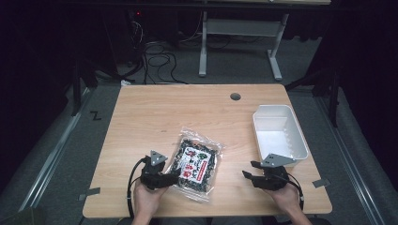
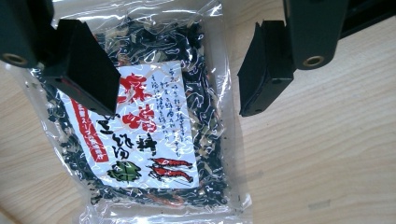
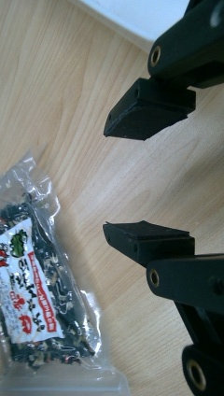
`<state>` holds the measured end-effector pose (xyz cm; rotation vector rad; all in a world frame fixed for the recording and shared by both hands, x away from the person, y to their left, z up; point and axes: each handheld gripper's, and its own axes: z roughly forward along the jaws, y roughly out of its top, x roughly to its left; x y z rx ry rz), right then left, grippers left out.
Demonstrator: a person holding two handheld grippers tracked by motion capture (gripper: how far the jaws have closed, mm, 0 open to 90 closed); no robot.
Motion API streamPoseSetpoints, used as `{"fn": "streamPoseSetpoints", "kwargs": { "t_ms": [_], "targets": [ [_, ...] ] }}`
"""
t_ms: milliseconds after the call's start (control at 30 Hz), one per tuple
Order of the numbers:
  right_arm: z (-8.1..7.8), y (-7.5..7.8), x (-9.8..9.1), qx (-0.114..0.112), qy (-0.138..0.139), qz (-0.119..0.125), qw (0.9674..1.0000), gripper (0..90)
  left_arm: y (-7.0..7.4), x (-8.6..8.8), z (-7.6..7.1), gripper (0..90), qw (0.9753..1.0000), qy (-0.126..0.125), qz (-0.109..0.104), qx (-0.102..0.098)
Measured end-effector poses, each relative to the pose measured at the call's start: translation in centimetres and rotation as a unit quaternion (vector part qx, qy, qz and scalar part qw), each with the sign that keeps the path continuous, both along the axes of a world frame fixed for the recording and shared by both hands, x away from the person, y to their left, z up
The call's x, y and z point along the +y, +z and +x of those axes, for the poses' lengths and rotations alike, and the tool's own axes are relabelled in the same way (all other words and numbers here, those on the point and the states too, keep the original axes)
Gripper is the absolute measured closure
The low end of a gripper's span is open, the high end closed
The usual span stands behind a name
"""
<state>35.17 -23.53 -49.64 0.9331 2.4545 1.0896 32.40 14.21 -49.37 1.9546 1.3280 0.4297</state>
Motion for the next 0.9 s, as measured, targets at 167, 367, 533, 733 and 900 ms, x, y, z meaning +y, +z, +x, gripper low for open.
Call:
{"fn": "streamPoseSetpoints", "kwargs": {
  "t_ms": [167, 367, 533, 733, 900],
  "targets": [
    [-0.2, -0.2, 0.2, -0.003, 0.005, -0.003, 1.0000, 45.9, -0.1, -0.3, 0.2, 29.4, 0.9999, -0.003, 0.008, 0.005],
    [0.0, -0.2, 0.0, -0.008, -0.001, -0.005, 1.0000, 44.6, -0.1, -0.6, 1.2, 27.3, 0.9996, -0.001, 0.018, 0.020],
    [0.0, -0.1, -0.4, -0.011, -0.009, 0.006, 0.9999, 43.2, -0.2, -1.0, 2.4, 26.8, 0.9989, -0.006, 0.036, 0.031],
    [0.0, -0.2, -0.3, -0.011, -0.008, 0.006, 0.9999, 41.6, -0.8, -1.1, 3.6, 26.4, 0.9979, 0.004, 0.047, 0.044],
    [0.1, -0.3, -0.3, -0.009, -0.008, 0.004, 0.9999, 40.8, -1.1, -1.2, 3.8, 26.4, 0.9978, 0.007, 0.050, 0.044]
  ]
}}
